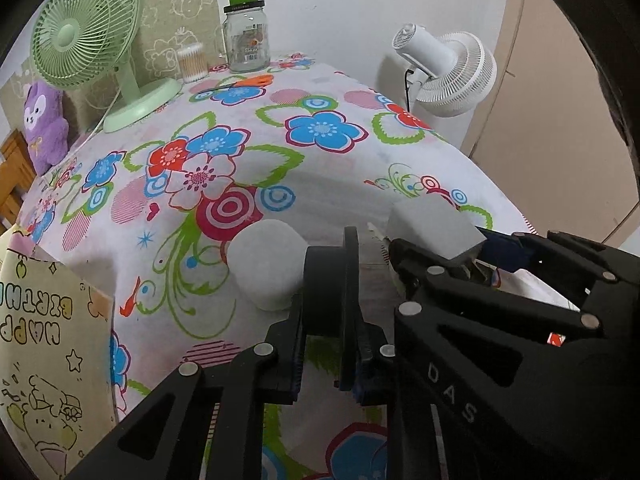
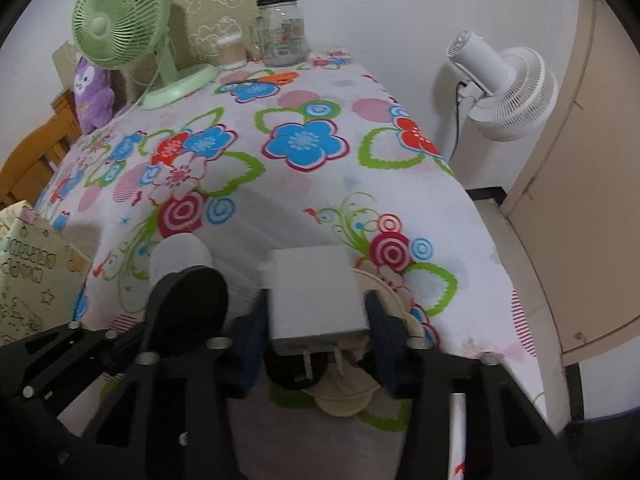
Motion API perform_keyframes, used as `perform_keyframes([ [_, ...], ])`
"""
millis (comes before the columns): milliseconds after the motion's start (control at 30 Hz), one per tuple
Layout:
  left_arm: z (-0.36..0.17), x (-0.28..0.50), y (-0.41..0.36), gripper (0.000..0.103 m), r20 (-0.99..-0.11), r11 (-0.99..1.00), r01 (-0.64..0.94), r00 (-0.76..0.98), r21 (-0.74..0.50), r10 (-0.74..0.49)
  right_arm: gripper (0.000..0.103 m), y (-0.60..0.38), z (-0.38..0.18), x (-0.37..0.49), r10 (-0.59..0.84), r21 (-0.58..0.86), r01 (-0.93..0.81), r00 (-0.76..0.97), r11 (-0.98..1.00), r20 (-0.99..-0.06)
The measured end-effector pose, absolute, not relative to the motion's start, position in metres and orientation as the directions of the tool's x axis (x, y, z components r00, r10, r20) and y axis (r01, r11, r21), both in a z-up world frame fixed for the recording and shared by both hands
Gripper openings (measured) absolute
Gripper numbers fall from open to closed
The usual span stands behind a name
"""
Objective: Organize rigid objects
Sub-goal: 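Grasp the white plug charger with the right tool while the left tool approaches the white puck, then lift the white plug charger with the right tool and carry it toward the yellow box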
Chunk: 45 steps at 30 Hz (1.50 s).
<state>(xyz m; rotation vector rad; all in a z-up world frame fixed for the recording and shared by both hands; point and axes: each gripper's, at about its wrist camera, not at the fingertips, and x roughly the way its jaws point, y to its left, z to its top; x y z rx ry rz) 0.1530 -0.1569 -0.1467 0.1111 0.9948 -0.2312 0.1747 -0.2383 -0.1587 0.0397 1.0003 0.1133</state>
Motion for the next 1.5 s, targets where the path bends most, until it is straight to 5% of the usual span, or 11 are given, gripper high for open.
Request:
perform_keyframes([
  [1500,-0.116,0.095,-0.144,0.017,-0.796,0.968,0.250,0.592,0.027,-0.130,0.045,-0.227,-0.120,0.103,0.075,0.059,-0.046,0.604,0.997,-0.793],
])
